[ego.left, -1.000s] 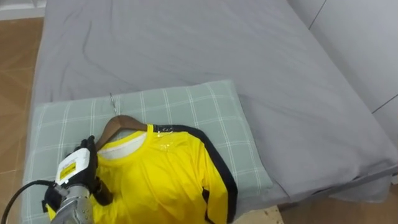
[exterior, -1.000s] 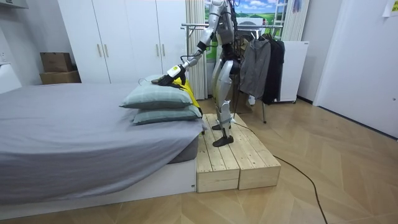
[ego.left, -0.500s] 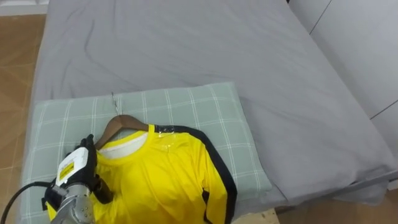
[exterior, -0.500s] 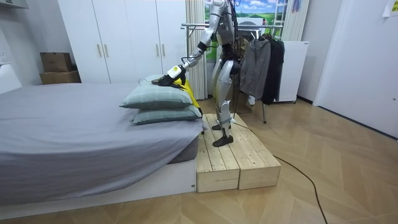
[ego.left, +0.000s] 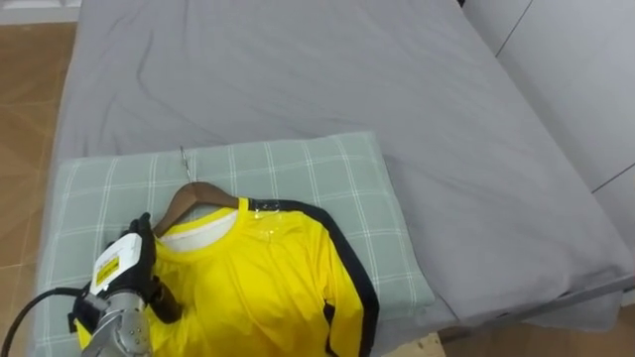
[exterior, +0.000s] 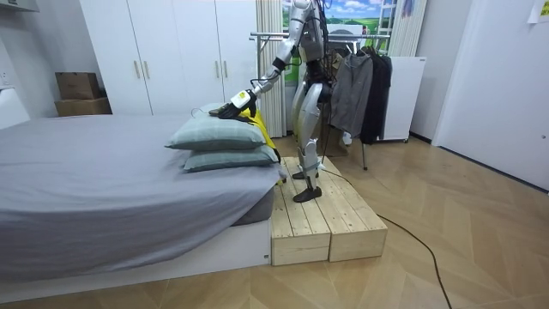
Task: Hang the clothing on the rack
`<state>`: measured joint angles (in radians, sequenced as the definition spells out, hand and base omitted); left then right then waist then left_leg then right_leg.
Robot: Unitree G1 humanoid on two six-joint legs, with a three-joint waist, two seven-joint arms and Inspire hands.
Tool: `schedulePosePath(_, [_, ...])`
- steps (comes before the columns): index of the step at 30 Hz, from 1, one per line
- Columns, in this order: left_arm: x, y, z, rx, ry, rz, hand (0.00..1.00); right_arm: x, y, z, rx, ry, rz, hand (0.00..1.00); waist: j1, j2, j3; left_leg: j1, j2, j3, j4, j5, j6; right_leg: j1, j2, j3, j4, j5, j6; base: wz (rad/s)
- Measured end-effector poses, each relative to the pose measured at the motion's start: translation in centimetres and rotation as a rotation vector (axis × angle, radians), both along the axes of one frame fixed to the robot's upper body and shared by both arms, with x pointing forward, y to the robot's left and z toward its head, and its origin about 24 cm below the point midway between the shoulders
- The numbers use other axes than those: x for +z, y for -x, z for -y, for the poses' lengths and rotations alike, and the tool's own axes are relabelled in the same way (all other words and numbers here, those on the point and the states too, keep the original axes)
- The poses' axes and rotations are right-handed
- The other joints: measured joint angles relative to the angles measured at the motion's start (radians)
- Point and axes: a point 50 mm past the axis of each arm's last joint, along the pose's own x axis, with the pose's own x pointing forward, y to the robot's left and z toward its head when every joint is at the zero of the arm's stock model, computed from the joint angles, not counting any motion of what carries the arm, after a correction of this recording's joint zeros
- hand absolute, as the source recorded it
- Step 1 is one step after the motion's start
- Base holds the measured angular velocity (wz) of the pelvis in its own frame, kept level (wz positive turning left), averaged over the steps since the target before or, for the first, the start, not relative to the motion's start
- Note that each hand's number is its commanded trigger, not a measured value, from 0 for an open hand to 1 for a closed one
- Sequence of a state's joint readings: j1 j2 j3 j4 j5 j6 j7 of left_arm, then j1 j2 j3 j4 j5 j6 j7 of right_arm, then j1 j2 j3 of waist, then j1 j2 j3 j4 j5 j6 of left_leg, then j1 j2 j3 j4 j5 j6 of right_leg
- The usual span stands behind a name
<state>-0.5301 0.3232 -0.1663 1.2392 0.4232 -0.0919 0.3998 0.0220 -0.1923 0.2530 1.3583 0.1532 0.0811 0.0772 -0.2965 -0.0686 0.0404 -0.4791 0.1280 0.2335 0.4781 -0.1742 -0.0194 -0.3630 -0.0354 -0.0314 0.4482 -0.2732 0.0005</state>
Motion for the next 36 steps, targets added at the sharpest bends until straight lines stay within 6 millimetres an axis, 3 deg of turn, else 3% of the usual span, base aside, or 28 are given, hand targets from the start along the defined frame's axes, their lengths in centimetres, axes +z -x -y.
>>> schedulePosePath(9, [0.8,-0.5,-1.0,0.019,-0.027,-0.010,1.00,0.0,0.1,0.0,0.003,-0.002,-0.008,0.00,-0.001,0.002,-0.0011,0.017,0.000,0.000,0.000,0.000,0.000,0.021,0.001,-0.002,-0.002,0.000,0.000,0.01])
schedulePosePath(24, [-0.1,0.0,-0.9,0.044,0.042,-0.111,1.00,0.0,0.2,-0.1,0.003,-0.014,-0.010,0.00,-0.001,0.008,-0.0006,0.020,0.001,0.004,-0.004,0.000,0.000,0.021,0.001,-0.003,-0.001,0.000,0.000,0.00])
schedulePosePath(31, [-0.4,0.1,-0.7,0.050,0.090,-0.123,1.00,0.0,0.2,0.0,0.003,-0.022,-0.009,0.00,0.002,0.039,0.0000,0.027,0.000,0.007,-0.012,0.000,0.000,0.022,0.000,-0.002,-0.002,0.000,0.000,0.00])
schedulePosePath(36, [-0.7,0.2,-0.2,0.037,0.090,-0.136,1.00,0.0,0.2,0.0,0.003,-0.019,-0.009,0.00,0.000,0.048,0.0000,0.067,-0.005,0.009,-0.032,0.000,0.000,0.062,-0.002,-0.002,-0.021,0.000,-0.001,-0.01])
